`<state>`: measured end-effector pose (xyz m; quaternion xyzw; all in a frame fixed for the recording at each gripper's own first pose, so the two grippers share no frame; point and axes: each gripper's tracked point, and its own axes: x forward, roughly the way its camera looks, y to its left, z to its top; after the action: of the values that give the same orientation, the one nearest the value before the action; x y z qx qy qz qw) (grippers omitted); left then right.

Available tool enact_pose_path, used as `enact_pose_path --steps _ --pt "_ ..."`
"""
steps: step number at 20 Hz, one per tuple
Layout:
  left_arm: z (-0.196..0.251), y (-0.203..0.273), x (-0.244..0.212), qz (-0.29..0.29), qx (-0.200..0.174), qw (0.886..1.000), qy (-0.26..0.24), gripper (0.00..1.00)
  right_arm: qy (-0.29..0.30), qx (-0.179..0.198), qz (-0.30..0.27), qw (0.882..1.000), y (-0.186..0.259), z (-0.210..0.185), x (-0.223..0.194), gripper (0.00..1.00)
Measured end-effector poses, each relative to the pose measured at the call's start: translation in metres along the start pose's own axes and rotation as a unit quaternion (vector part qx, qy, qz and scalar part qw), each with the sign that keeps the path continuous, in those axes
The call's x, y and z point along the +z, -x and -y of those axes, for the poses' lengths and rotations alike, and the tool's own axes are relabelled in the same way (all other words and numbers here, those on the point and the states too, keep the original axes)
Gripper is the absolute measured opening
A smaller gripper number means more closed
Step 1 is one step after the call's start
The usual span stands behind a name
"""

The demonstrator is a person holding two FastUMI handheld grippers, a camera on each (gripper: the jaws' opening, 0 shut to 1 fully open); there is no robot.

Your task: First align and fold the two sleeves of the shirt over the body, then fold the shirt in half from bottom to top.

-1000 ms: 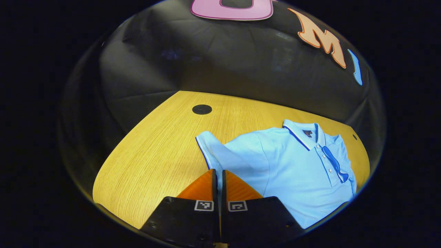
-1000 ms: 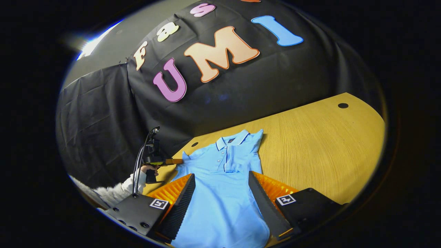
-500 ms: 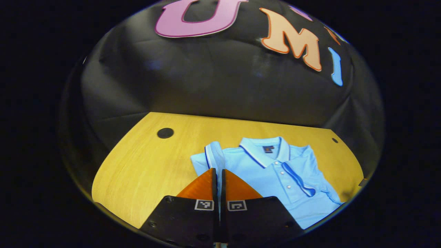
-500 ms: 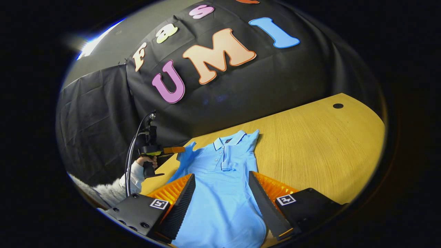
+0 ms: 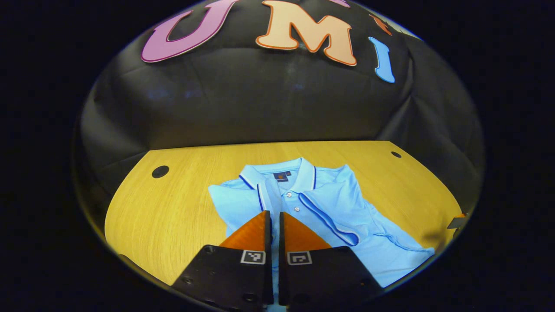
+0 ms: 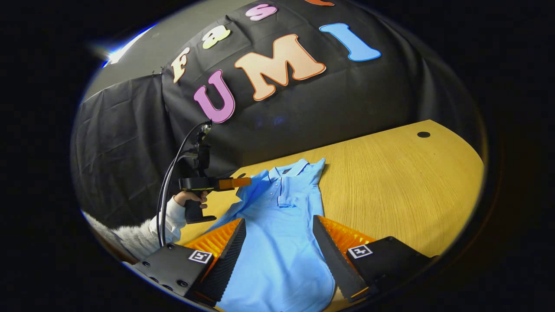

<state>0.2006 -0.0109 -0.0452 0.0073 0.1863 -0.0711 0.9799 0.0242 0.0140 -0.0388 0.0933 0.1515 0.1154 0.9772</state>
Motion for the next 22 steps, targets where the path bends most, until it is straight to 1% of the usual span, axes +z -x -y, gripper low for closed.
enact_pose_path --steps 2,3,6,8,10,12,13,14,19,22 --pt "0.012 0.011 0.004 0.016 -0.015 1.000 -0.010 0.18 0.016 -0.008 -0.005 1.000 0.004 0.001 -0.008 0.97" --pt "0.010 0.019 0.002 0.021 -0.012 1.000 -0.016 0.24 0.024 -0.013 -0.008 1.000 0.006 0.002 -0.011 0.97" --pt "-0.007 0.047 -0.005 0.032 0.019 0.999 -0.029 1.00 0.048 -0.017 -0.017 0.999 0.013 -0.001 -0.027 0.97" --pt "-0.013 0.073 -0.017 0.039 0.024 0.999 -0.021 0.97 0.067 -0.016 -0.024 0.997 0.018 -0.004 -0.037 0.97" --pt "-0.018 0.105 -0.033 0.044 0.027 0.999 -0.011 0.97 0.086 -0.014 -0.036 0.996 0.025 -0.008 -0.052 0.97" --pt "-0.022 0.141 -0.056 0.039 0.029 0.999 -0.009 0.97 0.102 -0.011 -0.048 0.994 0.033 -0.015 -0.067 0.97" --pt "-0.022 0.156 -0.070 0.034 0.029 0.999 -0.008 0.94 0.111 -0.009 -0.051 0.992 0.037 -0.017 -0.073 0.98" --pt "-0.021 0.171 -0.084 0.030 0.029 0.999 -0.009 0.97 0.119 -0.008 -0.054 0.991 0.041 -0.017 -0.079 0.97" --pt "-0.009 0.240 -0.152 0.006 0.031 0.999 -0.022 0.97 0.145 -0.023 -0.071 0.987 0.065 -0.014 -0.105 0.98" --pt "0.004 0.270 -0.187 -0.015 0.020 1.000 -0.006 0.96 0.149 -0.029 -0.079 0.985 0.085 -0.018 -0.121 0.97"
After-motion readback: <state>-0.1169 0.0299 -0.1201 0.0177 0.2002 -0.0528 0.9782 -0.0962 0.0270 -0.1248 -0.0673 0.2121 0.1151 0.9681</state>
